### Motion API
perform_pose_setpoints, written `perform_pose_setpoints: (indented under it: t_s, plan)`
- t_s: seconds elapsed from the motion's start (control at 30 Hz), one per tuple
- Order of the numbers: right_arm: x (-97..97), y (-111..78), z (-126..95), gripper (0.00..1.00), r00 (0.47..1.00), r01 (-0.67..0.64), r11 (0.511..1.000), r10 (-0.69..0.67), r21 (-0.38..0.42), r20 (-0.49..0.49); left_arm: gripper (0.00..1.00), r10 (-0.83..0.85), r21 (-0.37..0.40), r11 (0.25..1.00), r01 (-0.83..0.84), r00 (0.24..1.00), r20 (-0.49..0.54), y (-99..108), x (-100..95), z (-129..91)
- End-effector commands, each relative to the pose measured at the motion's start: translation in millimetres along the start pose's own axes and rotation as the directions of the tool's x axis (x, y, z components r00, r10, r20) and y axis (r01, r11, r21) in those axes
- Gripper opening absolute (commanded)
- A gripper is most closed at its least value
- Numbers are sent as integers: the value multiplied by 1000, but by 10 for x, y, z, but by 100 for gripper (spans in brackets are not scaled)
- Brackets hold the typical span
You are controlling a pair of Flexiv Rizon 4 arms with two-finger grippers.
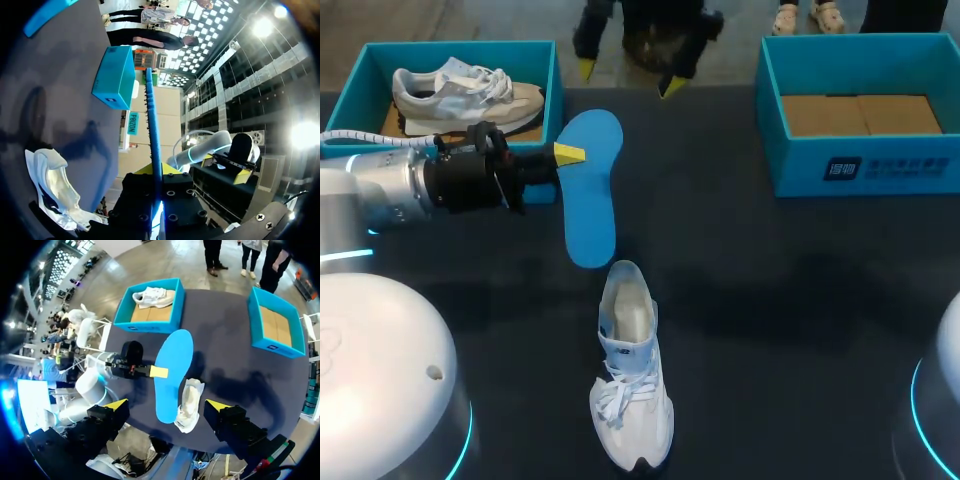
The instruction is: Take the shoe out of the shoebox, open the shoe tongue, remove and reinsert the insole, then place the shoe into the shoebox
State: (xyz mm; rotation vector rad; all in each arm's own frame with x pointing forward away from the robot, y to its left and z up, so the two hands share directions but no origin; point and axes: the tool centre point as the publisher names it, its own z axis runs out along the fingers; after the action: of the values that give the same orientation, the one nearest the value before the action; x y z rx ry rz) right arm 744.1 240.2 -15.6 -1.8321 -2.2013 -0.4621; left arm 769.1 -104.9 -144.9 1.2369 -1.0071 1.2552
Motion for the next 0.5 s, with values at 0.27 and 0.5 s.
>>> perform_pose_setpoints:
  t_s: [0.27,0.5]
  plan:
    - [-204,-21,108,100,776,-3,1000,-8,-16,-631,0,0,1,1000,0,1000,3,9,6,-3]
    - [-301,-62,200,100,686,-8,999,-22,-38,-728,0,0,1,1000,0,1000,3,9,6,-3]
